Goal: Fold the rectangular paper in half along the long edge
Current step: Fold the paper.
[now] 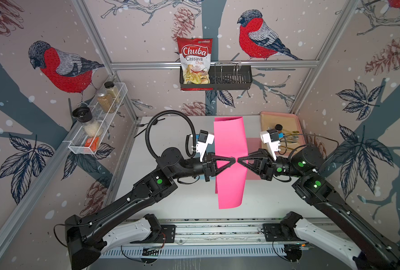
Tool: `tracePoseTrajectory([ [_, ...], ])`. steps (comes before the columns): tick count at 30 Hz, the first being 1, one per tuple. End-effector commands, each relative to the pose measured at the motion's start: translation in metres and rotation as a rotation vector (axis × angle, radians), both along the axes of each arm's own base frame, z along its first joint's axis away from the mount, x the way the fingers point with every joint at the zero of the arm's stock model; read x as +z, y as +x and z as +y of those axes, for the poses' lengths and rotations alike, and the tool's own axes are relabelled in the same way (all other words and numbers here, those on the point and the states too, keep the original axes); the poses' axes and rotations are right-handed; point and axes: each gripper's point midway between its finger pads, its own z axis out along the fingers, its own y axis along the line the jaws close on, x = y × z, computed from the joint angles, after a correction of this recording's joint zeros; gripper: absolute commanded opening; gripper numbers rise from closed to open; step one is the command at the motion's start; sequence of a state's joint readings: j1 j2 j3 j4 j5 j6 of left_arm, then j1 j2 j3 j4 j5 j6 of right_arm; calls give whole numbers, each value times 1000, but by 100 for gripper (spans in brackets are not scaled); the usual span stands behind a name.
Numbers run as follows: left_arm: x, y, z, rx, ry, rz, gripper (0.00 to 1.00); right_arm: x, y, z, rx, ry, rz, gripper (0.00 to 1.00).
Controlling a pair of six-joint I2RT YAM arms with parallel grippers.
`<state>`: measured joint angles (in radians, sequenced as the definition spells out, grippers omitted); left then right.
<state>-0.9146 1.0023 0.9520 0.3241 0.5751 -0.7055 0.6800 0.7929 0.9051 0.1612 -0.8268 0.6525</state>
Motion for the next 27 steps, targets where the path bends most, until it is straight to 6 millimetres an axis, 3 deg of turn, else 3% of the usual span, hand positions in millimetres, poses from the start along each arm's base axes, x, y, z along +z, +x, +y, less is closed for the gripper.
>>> tracePoseTrajectory([
  [1,12,-6,3,-18,-39,-32,0,2,6,-5,-50,-7,-22,14],
  [4,12,-6,3,-20,-40,-35,0,5,3,-9,-42,2,-31,0],
  [8,13,-7,3,-24,-43,-36,0,12,-3,-12,-35,16,-50,0],
  [11,13,-7,2,-32,-48,-37,0,15,-1,-14,-54,17,-50,13],
  [15,12,-8,-1,-52,-47,-30,0,18,0,-15,-57,31,-61,0],
  [18,10,-9,-2,-61,-46,-26,0,25,0,-15,-53,52,-75,0],
  [21,10,-10,-2,-66,-44,-25,0,30,5,-17,-77,63,-79,12],
  [25,10,-11,-1,-68,-44,-26,0,34,7,-18,-78,82,-89,2],
  [27,10,-12,-1,-70,-43,-26,0,37,7,-18,-85,93,-91,3],
])
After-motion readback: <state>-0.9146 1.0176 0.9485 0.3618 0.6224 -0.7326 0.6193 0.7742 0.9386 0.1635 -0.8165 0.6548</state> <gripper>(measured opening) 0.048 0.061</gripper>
